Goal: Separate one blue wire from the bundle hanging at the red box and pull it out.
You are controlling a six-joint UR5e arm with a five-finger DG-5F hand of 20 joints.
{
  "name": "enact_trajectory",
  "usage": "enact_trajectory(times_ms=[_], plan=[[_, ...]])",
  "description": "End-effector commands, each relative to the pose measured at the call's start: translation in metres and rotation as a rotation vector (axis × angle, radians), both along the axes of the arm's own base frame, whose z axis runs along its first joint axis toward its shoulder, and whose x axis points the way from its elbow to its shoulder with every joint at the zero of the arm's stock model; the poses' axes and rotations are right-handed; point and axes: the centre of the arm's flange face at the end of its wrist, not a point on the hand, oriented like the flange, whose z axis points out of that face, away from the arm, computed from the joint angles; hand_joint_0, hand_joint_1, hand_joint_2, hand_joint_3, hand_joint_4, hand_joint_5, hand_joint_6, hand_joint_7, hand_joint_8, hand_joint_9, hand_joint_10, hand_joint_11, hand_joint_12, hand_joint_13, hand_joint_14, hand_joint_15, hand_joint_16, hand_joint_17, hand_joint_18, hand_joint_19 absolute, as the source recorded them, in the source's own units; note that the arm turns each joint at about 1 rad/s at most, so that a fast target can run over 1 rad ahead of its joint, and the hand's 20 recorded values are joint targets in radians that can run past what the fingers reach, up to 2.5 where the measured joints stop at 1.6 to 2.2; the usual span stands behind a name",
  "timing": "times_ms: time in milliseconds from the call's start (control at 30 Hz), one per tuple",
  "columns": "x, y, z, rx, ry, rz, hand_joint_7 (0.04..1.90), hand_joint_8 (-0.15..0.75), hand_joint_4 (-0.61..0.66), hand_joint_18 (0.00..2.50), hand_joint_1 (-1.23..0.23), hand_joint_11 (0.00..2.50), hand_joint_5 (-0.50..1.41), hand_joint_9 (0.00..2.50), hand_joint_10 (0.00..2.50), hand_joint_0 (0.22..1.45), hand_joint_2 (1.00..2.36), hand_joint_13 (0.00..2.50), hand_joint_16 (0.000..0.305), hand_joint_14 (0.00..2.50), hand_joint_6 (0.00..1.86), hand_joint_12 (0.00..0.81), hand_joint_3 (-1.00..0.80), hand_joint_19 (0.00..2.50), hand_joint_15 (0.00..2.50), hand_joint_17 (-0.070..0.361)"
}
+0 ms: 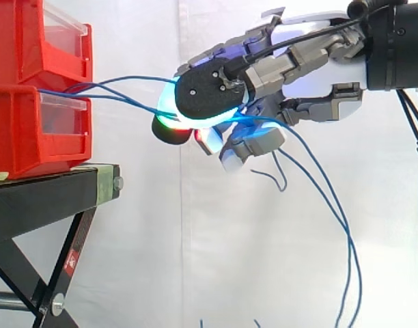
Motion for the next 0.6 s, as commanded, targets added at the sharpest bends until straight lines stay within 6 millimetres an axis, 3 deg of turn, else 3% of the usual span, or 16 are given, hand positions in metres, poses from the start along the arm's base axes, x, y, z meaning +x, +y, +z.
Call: enact_trajectory(times_ms=[0, 333, 567], plan=[[-0.0004, -0.0005, -0.0004, 0.000, 0.001, 0.000, 1.13, 0.285, 0.16, 0.62, -0.94, 1.04, -0.23, 0.90, 0.02, 0.75, 1.01, 1.27, 0.051, 0.15, 0.79, 0.315, -0.38, 0.76, 1.70, 0.115], [0.0001, 0.0003, 0.0003, -0.001, 0.000, 0.001, 1.12, 0.312, 0.19, 0.63, -0.77, 1.04, -0.21, 0.97, 0.02, 0.62, 1.01, 1.29, 0.051, 0.21, 0.77, 0.315, -0.41, 0.82, 1.64, 0.115], [0.0001, 0.0003, 0.0003, 0.001, -0.001, 0.000, 1.16, 0.323, 0.19, 0.64, -0.73, 1.04, -0.20, 0.99, 0.02, 0.58, 1.00, 1.29, 0.052, 0.18, 0.74, 0.322, -0.48, 0.82, 1.67, 0.117]])
